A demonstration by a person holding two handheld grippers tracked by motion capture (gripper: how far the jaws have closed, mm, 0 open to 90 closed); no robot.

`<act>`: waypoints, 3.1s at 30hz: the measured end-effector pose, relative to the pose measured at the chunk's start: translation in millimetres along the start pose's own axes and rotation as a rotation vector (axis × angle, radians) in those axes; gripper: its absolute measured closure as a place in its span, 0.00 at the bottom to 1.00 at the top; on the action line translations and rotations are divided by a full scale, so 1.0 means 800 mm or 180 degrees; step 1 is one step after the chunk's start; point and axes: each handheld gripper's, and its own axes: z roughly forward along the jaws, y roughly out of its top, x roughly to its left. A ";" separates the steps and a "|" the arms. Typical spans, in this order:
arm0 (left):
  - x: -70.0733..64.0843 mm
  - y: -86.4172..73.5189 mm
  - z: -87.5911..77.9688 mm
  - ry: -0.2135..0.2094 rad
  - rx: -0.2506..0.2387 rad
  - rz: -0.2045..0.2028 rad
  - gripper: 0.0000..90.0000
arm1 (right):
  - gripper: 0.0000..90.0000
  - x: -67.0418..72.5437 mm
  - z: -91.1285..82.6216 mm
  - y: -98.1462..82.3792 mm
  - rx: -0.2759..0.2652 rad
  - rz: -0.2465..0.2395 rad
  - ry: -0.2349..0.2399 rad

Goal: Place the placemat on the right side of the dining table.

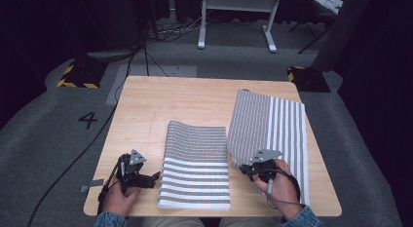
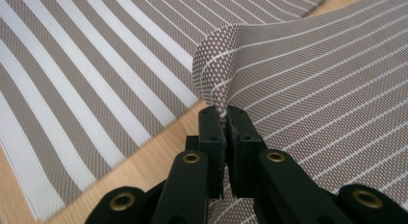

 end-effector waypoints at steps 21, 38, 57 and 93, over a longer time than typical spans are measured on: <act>0.000 0.000 0.000 -0.0004 0.0000 -0.0002 0.00 | 0.96 -0.024 -0.028 -0.056 0.0114 0.0082 -0.0279; 0.000 0.000 0.000 -0.0004 0.0000 -0.0001 0.00 | 0.95 -0.023 -0.041 -0.068 0.0107 0.0153 -0.0289; 0.000 0.000 0.000 -0.0003 0.0001 -0.0001 0.00 | 0.95 -0.015 -0.063 -0.061 -0.0126 0.0247 -0.0025; -0.001 -0.001 -0.001 0.0030 -0.0003 -0.0014 0.00 | 0.40 0.043 -0.043 -0.002 -0.0568 0.0051 0.0282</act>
